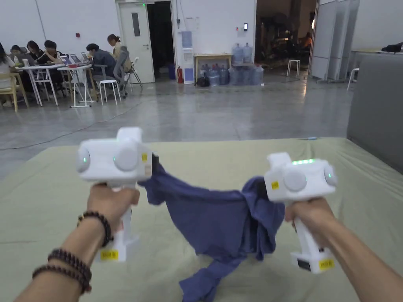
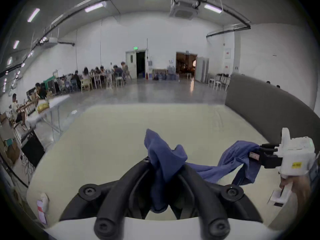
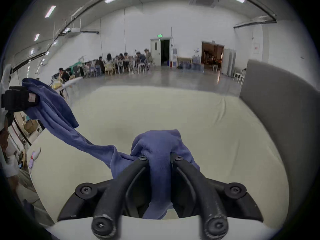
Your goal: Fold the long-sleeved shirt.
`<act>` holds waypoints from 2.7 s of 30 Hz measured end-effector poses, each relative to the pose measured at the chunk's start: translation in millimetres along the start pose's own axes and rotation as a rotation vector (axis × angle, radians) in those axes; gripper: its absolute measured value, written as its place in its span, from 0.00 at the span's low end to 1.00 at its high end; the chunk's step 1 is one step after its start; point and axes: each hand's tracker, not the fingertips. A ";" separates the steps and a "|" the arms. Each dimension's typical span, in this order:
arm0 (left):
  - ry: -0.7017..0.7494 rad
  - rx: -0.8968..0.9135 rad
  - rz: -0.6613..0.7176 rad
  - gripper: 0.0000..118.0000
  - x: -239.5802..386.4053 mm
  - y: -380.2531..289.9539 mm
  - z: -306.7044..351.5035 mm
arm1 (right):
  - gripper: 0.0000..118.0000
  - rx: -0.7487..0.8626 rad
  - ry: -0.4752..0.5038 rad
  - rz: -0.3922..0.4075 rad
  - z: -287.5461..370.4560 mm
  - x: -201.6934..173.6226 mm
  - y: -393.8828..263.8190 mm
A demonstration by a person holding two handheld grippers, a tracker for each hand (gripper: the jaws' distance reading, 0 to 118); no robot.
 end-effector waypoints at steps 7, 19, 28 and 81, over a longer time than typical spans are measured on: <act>0.014 -0.056 -0.011 0.03 -8.7 -81.6 48.0 | 0.11 -0.015 -0.036 0.008 52.3 -2.9 -57.1; -0.059 -0.469 -0.062 0.03 -20.1 -329.0 162.0 | 0.11 -0.250 -0.009 0.021 104.4 -42.8 -252.7; -0.093 -0.438 -0.014 0.98 -12.3 -347.6 166.8 | 0.86 -0.164 -0.068 -0.090 129.1 -44.2 -261.0; -0.182 -0.270 -0.017 0.02 101.2 -173.0 -45.8 | 0.60 -0.360 -0.082 -0.150 81.7 19.6 -255.6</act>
